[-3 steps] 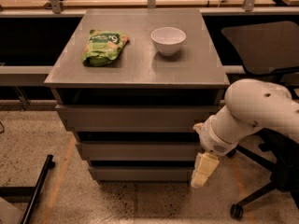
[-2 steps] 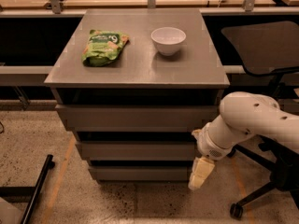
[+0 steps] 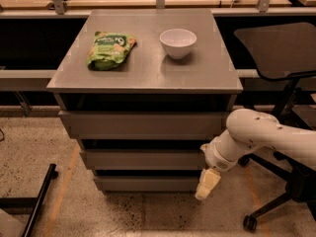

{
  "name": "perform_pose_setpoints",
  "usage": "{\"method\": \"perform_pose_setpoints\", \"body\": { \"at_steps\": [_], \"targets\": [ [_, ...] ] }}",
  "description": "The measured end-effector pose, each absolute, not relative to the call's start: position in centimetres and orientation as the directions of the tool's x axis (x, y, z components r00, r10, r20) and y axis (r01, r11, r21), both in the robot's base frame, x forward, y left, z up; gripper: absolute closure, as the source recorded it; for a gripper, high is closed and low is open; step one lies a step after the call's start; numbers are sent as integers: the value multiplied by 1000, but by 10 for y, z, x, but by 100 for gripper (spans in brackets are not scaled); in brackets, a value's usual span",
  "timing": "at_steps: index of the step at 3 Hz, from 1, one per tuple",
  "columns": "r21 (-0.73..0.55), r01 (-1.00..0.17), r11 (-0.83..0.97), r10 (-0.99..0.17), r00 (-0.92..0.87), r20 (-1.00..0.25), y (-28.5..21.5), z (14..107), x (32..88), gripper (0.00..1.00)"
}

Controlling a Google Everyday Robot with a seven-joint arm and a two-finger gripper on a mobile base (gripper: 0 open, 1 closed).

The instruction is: Open middle drawer

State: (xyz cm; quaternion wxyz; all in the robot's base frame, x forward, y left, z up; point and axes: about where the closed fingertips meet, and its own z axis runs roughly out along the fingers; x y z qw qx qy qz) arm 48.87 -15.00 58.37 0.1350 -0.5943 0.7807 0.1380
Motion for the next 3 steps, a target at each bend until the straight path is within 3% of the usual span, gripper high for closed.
{"method": "perform_pose_setpoints", "body": {
  "at_steps": [3],
  "targets": [
    [85, -969, 231, -892, -246, -379, -131, 535, 502, 0]
  ]
}}
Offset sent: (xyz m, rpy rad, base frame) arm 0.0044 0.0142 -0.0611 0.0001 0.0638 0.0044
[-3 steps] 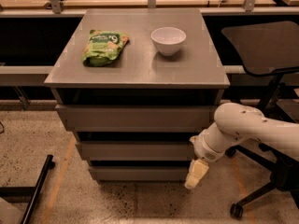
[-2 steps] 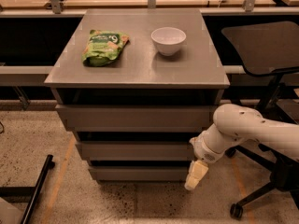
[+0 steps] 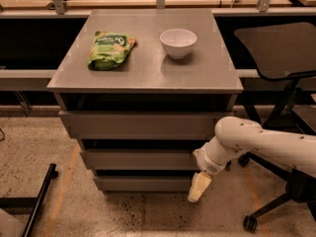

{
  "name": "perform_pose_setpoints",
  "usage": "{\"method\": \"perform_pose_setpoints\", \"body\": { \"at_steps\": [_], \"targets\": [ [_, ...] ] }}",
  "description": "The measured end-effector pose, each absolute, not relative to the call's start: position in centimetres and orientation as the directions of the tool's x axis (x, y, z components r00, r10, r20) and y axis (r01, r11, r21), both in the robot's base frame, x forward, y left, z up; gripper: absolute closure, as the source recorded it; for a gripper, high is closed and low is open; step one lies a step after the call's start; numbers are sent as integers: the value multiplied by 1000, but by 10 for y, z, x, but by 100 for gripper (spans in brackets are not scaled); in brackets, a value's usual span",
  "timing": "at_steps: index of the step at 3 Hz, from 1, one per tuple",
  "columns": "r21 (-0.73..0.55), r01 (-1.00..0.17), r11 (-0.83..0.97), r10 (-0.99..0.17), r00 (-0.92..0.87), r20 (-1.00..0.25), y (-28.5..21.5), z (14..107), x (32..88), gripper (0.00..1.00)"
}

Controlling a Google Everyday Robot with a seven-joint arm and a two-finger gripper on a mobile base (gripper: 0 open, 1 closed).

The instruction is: Open middle drawer

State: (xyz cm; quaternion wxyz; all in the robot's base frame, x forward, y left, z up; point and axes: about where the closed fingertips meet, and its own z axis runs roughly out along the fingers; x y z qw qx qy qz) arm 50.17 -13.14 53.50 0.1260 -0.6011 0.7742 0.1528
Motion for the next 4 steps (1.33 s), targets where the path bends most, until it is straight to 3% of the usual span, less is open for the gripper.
{"method": "perform_pose_setpoints", "body": {
  "at_steps": [4],
  "targets": [
    [-3, -965, 262, -794, -214, -569, -133, 476, 576, 0]
  ]
}}
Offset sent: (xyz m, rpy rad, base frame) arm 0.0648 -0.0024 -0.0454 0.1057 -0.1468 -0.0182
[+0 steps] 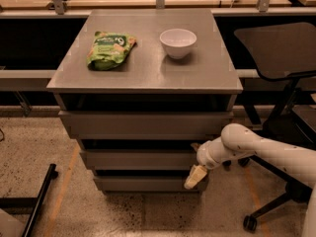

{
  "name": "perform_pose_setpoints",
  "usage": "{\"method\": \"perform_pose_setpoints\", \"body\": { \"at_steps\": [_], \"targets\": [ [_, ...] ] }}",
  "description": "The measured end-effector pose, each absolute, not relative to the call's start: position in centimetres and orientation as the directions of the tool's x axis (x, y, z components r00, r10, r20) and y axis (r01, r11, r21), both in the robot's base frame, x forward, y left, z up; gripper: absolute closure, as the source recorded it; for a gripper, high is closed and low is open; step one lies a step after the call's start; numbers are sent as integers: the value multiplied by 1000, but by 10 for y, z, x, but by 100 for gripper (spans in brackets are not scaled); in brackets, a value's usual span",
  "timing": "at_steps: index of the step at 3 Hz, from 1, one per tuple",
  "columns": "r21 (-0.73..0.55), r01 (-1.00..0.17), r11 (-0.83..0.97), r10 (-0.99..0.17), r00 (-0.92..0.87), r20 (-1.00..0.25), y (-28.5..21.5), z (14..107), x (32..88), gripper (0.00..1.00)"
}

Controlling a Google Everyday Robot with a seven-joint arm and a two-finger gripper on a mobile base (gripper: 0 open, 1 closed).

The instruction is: Open middle drawer

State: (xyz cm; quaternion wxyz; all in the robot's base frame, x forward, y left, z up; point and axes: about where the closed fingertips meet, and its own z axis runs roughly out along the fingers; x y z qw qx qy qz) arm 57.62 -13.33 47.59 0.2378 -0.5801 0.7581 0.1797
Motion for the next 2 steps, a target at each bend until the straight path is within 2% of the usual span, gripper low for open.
{"method": "perform_pose_setpoints", "body": {
  "at_steps": [2],
  "targets": [
    [15, -961, 276, -756, -227, -613, -133, 451, 606, 0]
  ]
}}
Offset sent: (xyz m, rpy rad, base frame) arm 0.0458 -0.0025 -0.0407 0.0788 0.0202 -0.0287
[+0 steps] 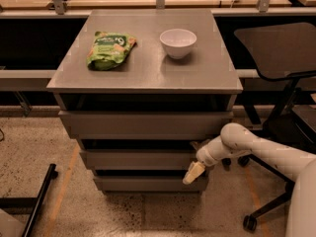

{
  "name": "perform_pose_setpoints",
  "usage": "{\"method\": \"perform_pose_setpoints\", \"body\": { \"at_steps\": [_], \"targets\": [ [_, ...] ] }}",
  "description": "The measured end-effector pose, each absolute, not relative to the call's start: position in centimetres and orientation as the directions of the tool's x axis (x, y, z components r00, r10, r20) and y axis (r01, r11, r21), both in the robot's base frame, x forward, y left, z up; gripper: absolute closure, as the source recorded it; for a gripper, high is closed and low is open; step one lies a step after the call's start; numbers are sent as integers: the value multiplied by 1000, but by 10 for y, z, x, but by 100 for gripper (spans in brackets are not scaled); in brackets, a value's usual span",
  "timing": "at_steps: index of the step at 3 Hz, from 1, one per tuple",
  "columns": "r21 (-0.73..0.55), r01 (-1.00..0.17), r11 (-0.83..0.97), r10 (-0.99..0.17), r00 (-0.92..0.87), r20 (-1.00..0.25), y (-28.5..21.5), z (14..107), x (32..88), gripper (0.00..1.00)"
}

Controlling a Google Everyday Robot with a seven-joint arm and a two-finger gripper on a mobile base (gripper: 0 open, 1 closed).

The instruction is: Open middle drawer

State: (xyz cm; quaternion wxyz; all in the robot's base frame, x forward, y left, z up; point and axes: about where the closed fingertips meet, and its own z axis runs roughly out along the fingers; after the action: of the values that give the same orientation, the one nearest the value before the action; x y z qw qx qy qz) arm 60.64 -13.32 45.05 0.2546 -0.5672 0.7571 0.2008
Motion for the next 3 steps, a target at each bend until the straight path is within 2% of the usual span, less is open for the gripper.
{"method": "perform_pose_setpoints", "body": {
  "at_steps": [1, 3],
  "targets": [
    [69, -958, 278, -731, -257, -632, -127, 433, 599, 17],
    [75, -955, 289, -731, -270, -626, -130, 437, 596, 64]
  ]
}}
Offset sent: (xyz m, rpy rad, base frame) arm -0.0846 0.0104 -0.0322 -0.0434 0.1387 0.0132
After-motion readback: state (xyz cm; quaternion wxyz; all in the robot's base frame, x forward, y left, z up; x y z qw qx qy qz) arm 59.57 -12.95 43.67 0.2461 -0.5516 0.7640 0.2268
